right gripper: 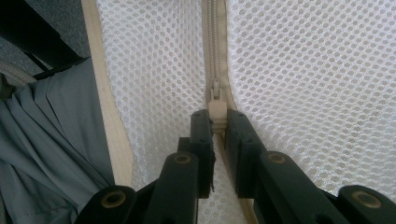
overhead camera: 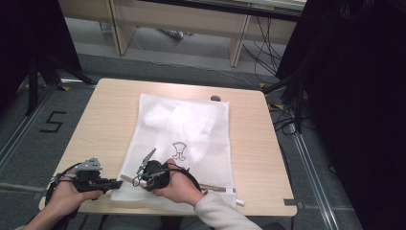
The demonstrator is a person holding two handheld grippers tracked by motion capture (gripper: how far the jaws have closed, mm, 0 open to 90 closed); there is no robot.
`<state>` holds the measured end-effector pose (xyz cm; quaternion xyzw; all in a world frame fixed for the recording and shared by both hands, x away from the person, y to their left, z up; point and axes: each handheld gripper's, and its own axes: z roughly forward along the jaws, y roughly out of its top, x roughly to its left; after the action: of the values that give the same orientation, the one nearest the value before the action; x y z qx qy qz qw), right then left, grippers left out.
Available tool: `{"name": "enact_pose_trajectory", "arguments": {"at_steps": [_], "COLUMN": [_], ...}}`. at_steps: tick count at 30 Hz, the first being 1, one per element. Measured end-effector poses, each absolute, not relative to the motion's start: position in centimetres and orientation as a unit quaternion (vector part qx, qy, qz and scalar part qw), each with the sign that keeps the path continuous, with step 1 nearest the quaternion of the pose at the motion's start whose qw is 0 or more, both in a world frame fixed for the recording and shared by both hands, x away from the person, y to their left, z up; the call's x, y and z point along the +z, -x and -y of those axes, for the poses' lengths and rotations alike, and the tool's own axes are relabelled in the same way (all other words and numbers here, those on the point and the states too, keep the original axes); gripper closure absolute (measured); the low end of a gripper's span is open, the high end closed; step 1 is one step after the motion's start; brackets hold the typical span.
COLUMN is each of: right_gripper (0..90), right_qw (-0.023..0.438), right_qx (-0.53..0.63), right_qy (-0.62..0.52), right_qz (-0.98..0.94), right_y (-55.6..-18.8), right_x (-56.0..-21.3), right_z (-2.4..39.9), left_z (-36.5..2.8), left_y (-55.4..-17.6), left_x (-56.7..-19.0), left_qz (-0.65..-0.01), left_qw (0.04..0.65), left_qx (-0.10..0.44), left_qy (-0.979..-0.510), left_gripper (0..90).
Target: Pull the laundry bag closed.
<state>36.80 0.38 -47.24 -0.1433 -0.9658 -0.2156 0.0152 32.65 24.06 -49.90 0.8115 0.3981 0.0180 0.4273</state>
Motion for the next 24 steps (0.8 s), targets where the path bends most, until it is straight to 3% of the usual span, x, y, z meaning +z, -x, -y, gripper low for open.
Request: {"name": "enact_pose_trajectory", "arguments": {"at_steps": [24], "right_gripper": [82.3], "right_qw": [0.013], "right_qx": [-0.211], "right_qy": [0.143], "right_qz": [0.967], "right_y": [-36.79], "right_x": [-46.9], "right_z": [0.28], "left_z": [-24.02], "left_y": [-32.61], "left_x": [-50.0], "left_qz": [-0.397], "left_qw": [0.432], "left_qx": [0.029], "left_qy": [-0.809], "left_gripper": [85.4]}}
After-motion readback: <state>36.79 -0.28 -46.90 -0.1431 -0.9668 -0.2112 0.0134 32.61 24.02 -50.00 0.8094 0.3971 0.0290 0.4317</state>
